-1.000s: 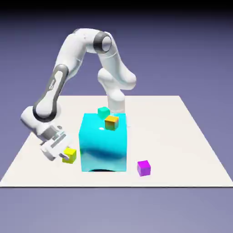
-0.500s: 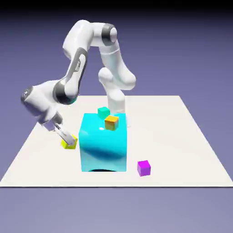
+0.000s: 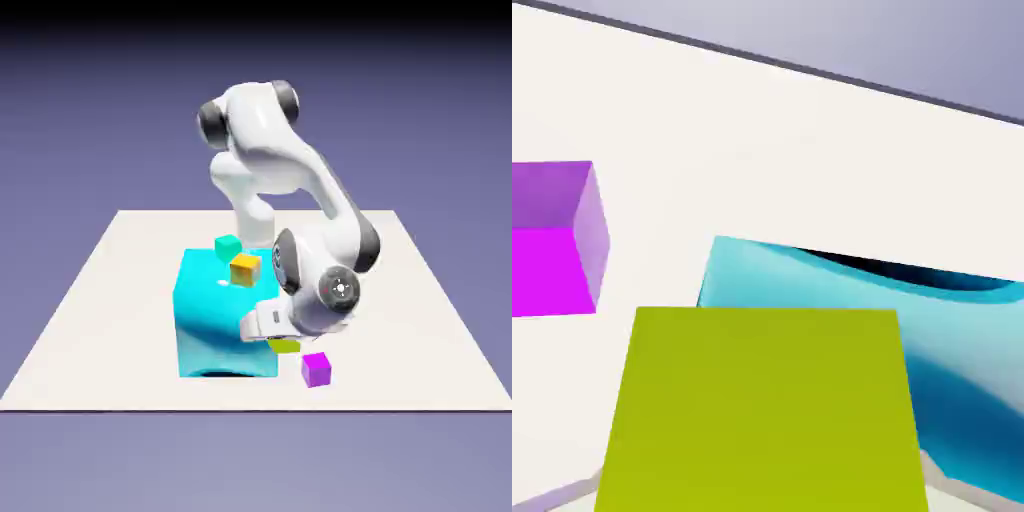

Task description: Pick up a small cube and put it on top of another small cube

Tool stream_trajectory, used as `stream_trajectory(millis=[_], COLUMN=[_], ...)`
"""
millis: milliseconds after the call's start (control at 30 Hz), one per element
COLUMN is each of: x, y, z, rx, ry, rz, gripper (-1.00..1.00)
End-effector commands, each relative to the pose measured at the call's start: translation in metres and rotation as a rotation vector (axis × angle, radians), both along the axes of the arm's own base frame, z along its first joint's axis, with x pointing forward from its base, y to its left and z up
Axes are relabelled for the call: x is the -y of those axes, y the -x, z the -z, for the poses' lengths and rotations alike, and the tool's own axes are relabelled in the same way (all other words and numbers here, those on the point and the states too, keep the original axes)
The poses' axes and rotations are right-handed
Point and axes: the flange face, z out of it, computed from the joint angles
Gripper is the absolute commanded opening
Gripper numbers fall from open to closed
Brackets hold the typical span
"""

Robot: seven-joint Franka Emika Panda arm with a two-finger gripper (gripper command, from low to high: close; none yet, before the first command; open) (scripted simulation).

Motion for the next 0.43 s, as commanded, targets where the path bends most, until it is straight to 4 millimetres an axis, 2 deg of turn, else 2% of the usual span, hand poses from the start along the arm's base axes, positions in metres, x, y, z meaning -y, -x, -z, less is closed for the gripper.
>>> stream_trajectory(millis=[0, 33, 67, 100, 267, 300, 333, 367, 400], x=[-0.02, -0.039, -0.043, -0.043, -0.024, -0.024, -0.024, -0.024, -0.028], y=[0.009, 0.02, 0.022, 0.022, 0.057, 0.057, 0.057, 0.057, 0.049], z=[0.014, 0.03, 0.034, 0.034, 0.085, 0.085, 0.085, 0.085, 0.075], rx=[-0.044, -0.095, -0.107, -0.107, -0.107, -0.107, -0.107, -0.107, -0.107], ry=[-0.007, -0.017, -0.019, -0.019, -0.019, -0.019, -0.019, -0.019, -0.018], rz=[-0.03, -0.049, -0.052, -0.052, -0.052, -0.052, -0.052, -0.052, -0.052], gripper=[-1.0, -1.0, -1.0, -1.0, -1.0, -1.0, 1.0, 1.0, 1.0])
